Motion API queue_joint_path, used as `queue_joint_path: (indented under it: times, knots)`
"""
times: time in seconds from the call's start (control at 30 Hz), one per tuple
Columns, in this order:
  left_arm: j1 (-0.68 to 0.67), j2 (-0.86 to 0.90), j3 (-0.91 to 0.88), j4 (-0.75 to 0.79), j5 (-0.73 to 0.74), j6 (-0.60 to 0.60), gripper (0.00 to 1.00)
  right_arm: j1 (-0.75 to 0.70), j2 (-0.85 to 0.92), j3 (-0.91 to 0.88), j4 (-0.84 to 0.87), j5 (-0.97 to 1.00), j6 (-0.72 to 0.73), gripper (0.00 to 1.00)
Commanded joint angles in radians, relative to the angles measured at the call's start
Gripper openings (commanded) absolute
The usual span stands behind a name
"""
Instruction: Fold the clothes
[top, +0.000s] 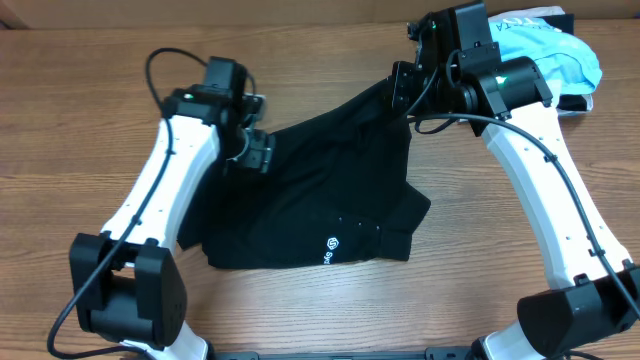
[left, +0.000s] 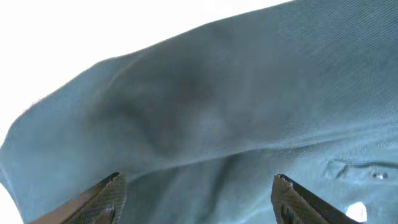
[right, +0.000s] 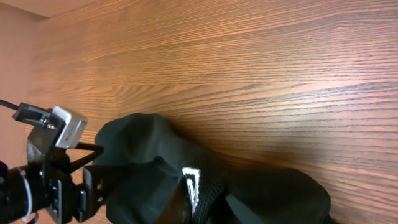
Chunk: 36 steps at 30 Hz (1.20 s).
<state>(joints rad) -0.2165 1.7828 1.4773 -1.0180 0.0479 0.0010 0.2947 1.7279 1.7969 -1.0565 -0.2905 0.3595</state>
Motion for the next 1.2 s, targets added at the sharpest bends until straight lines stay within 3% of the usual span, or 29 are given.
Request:
queue_joint_path:
  times: [0.0, 0.47, 0.83, 1.0, 1.17]
  knots:
    - [-0.027, 0.019, -0.018, 0.043, -0.092, 0.023, 0.76, -0.017, -0.011, 0.018, 0.006, -0.011, -0.009, 0.04]
    - [-0.053, 0.124, -0.016, 0.077, -0.137, 0.023, 0.76, -0.057, -0.011, 0.018, -0.004, -0.026, -0.013, 0.04]
    - [-0.11, 0.059, 0.043, -0.044, -0.083, 0.058, 0.77, -0.061, -0.011, 0.018, 0.01, -0.026, -0.016, 0.04]
    - [-0.154, 0.079, -0.026, 0.006, -0.233, 0.07, 0.77, -0.061, -0.011, 0.018, 0.007, -0.026, -0.016, 0.04]
    - [-0.142, 0.094, -0.083, 0.086, -0.368, -0.021, 0.77, -0.061, -0.011, 0.018, -0.009, -0.026, -0.017, 0.04]
